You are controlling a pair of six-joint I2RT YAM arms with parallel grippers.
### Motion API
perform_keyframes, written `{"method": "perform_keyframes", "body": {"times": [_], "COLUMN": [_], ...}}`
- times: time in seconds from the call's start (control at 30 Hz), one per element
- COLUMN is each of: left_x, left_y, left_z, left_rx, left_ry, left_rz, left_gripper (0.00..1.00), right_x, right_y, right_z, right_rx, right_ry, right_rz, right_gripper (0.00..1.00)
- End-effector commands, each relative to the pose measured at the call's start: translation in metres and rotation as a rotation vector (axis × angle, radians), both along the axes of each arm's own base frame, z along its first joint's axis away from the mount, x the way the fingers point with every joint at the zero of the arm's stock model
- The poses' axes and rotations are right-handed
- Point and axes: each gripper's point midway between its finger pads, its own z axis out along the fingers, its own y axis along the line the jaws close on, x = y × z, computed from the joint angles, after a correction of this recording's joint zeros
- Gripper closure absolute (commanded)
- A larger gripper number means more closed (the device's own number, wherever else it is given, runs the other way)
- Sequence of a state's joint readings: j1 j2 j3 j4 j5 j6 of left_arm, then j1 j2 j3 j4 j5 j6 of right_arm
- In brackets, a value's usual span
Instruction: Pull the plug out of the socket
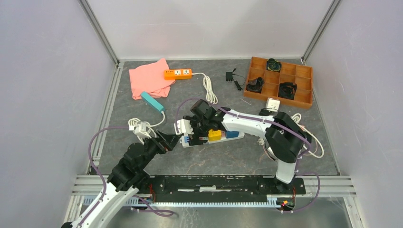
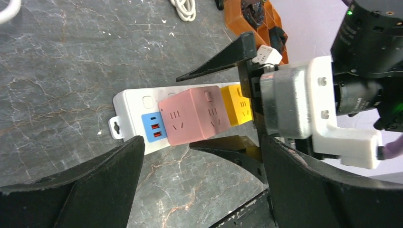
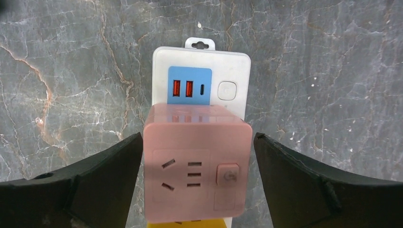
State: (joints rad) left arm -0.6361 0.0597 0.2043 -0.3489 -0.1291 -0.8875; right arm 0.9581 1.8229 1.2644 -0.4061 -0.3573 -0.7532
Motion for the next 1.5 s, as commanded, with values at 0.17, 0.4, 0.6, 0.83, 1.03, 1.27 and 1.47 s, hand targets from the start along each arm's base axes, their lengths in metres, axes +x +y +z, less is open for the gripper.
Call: {"method": "perform_keyframes", "body": {"times": [0.17, 0.4, 0.6, 0.83, 1.03, 1.27, 1.47], "left_x": [0.0, -0.002, -0.002, -0.002, 0.001, 0.009, 0.012], "left_y": [-0.003, -0.018, -0.031, -0.044, -0.053, -0.057, -0.056], "left_z": [0.006, -0.001, -0.002, 0.003, -0.002, -0.01, -0.018], "left_rx": [-0.09, -0.163, -0.252, -0.33, -0.34, -0.312, -0.308], "left_ry": [0.007, 0.025, 0.039, 0.061, 0.107, 0.155, 0.174], "left_rz": [0.011, -0.042, -0.089, -0.131, -0.148, -0.133, -0.111], "left_gripper": [0.02, 0.01, 0.01, 0.01, 0.07, 0.21, 0.63], "right_x": [0.0, -0.009, -0.018, -0.019, -0.02, -0.018, -0.017], "right_y": [0.013, 0.004, -0.009, -0.017, -0.017, -0.018, -0.017], "right_z": [0.027, 0.077, 0.108, 0.114, 0.114, 0.107, 0.102], "right_rx": [0.056, 0.173, 0.258, 0.302, 0.314, 0.303, 0.297], "right_ry": [-0.011, -0.056, -0.054, -0.012, -0.002, -0.003, 0.008], "right_rz": [0.044, 0.11, 0.159, 0.174, 0.174, 0.152, 0.14], "right_gripper": [0.38, 0.89, 0.98, 1.0, 1.0, 1.0, 1.0]}}
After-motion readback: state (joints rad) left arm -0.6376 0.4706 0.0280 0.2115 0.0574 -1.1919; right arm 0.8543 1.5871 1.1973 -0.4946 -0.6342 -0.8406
